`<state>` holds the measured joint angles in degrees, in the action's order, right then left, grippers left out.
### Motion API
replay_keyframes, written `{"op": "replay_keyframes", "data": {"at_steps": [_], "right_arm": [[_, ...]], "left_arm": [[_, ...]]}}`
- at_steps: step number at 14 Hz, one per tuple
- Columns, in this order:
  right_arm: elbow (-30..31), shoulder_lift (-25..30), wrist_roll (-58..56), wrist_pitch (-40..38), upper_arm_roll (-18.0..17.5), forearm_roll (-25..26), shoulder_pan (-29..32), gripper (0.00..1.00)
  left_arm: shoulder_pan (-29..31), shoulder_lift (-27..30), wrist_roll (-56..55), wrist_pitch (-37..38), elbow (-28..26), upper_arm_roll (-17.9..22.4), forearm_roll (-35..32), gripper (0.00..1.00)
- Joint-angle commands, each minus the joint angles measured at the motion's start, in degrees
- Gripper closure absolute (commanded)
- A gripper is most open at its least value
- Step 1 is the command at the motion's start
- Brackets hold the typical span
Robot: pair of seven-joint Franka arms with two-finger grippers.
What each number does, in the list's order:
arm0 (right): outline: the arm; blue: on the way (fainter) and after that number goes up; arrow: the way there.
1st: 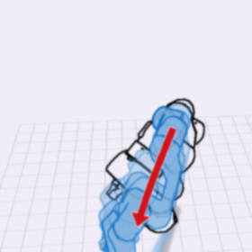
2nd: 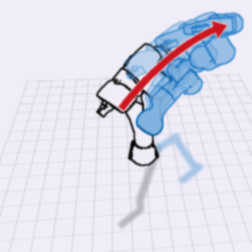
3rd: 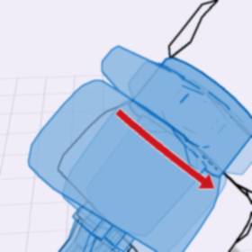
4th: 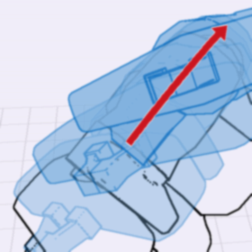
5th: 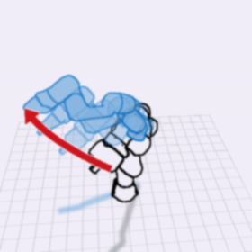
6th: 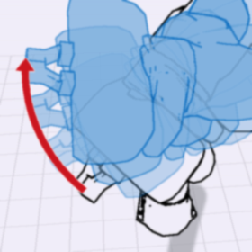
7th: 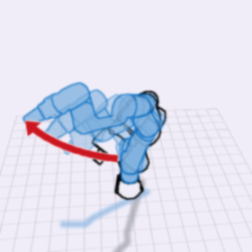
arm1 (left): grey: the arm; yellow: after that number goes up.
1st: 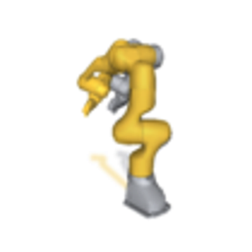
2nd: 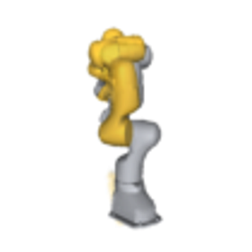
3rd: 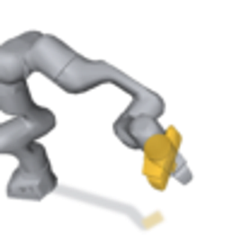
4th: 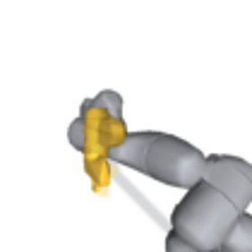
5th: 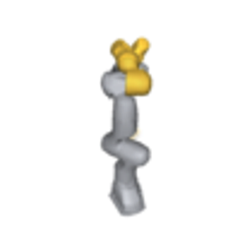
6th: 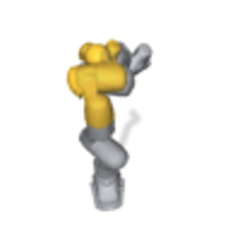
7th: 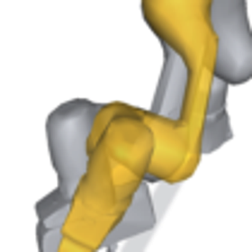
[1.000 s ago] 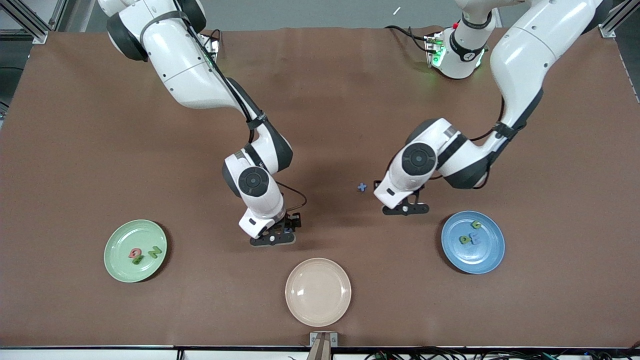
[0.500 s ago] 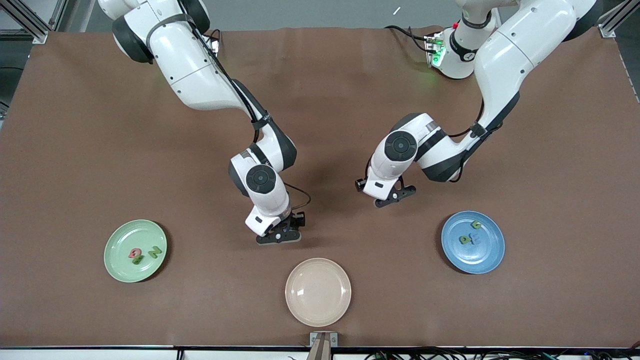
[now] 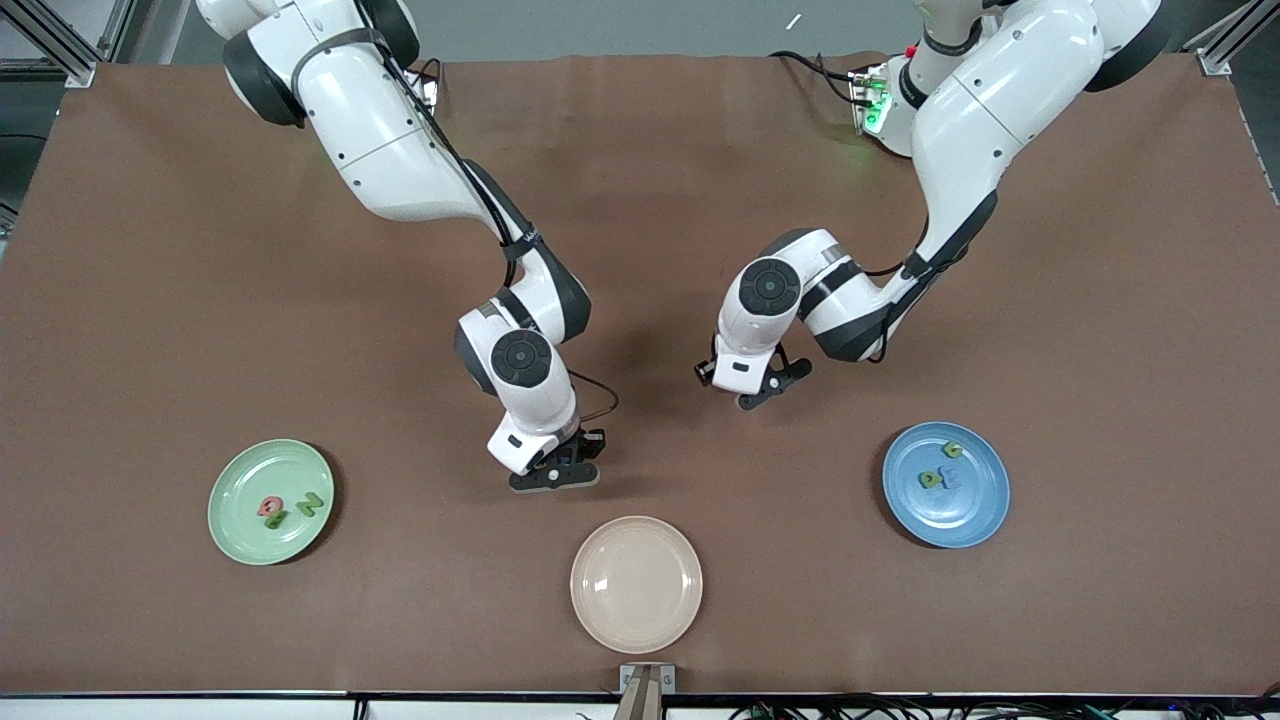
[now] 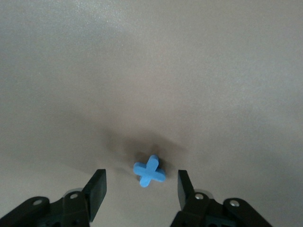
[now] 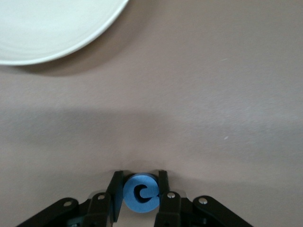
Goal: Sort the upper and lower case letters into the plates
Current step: 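Drop the C on the green plate with the right gripper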
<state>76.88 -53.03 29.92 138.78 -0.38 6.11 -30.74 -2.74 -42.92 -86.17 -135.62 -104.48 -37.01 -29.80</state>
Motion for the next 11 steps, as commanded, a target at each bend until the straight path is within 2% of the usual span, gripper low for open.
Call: {"op": "replay_keyframes", "data": {"at_steps": [1,4,11], "right_arm": [[-0.1,2.4,0.3,-5.6,-0.4,0.0,4.6,0.99],[-0.2,5.0,-5.7,-10.6,-0.3,0.7,11.4,0.99],[-0.2,6.2,-44.9,-11.3,-0.1,1.1,30.9,0.99]], "left_arm": [[-0.5,-0.4,-1.3,-1.1,0.0,0.5,-0.3,0.32],[-0.5,-0.8,-1.4,-1.3,0.3,0.5,-0.2,0.33],[-0.6,-1.6,-1.3,-1.3,0.5,0.5,-0.3,0.41]]}}
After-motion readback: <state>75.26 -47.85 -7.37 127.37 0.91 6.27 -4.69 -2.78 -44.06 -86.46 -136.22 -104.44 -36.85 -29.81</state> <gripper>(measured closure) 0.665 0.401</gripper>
